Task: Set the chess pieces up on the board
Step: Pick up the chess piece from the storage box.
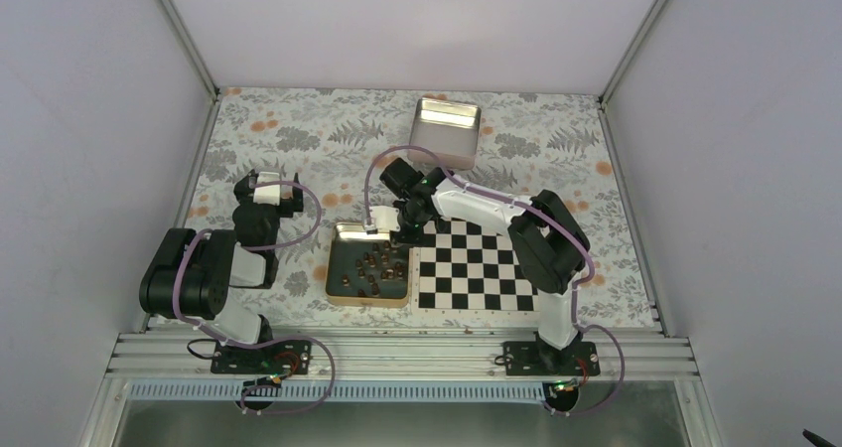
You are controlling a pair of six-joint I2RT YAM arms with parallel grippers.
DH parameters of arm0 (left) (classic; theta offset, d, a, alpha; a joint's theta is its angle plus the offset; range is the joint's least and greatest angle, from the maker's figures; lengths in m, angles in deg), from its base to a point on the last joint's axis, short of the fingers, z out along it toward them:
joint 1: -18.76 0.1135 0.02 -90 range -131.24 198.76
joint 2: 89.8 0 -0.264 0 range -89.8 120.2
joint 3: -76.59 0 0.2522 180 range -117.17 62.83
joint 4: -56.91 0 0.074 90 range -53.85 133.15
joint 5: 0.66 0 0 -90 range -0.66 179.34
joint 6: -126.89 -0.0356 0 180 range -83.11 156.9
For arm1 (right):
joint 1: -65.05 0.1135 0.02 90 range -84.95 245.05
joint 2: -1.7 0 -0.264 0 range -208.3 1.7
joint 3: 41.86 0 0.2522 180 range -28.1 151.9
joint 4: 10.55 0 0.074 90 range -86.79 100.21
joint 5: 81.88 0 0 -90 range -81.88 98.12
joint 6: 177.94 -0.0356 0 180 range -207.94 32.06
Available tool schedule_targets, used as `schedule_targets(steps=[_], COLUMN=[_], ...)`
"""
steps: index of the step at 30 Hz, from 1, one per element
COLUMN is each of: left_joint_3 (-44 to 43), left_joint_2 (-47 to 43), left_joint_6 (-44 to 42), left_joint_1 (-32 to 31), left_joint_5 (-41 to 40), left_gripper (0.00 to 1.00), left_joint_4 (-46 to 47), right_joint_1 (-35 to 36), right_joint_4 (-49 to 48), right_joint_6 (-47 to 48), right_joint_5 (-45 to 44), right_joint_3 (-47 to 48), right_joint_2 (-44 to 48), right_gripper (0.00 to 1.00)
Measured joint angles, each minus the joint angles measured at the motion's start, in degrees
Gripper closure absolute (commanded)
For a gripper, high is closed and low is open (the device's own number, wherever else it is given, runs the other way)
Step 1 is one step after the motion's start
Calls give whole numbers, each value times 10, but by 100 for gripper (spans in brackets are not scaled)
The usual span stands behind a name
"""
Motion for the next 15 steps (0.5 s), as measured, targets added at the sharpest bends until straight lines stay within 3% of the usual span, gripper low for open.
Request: schedule_targets(steps=[9,15], left_joint_3=[0,0], left_joint_2=[0,0], left_joint_6=[0,0], left_joint_1=[0,0], left_joint_5=[0,0], left_gripper=[0,0], left_joint_4=[0,0], right_joint_1=[0,-6], right_joint_4=[19,38], right_joint_6=[-3,-14], right_joint_5=[23,30], right_joint_3=[16,18], right_joint_2=[16,102], right_gripper=[92,93])
